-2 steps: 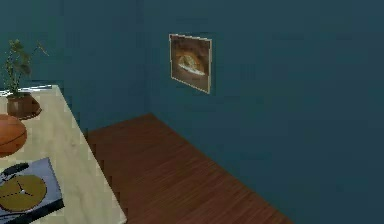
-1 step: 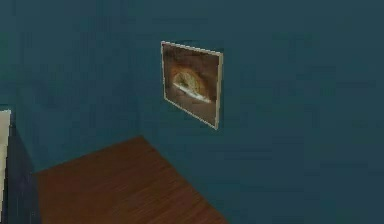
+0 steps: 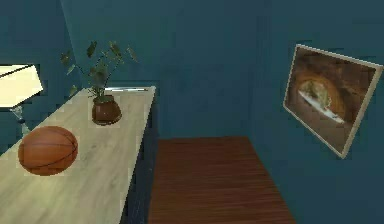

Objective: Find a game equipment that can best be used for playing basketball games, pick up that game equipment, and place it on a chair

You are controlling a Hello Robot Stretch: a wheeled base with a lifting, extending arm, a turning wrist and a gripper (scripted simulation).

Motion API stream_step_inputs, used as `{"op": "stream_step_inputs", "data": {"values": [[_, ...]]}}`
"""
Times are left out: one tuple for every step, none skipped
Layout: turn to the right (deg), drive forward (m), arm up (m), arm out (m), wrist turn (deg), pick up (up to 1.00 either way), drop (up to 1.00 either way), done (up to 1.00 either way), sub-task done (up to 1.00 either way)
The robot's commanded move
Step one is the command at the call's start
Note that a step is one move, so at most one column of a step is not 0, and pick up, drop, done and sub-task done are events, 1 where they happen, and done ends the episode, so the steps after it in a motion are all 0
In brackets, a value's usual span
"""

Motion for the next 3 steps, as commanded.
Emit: {"op": "stream_step_inputs", "data": {"values": [[0.0, 0.5, 0.0, 0.0, 0.0, 0.0, 0.0, 0.0, 0.0], [-45.0, 0.0, 0.0, 0.0, 0.0, 0.0, 0.0, 0.0, 0.0], [-45.0, 0.0, 0.0, 0.0, 0.0, 0.0, 0.0, 0.0, 0.0]]}}
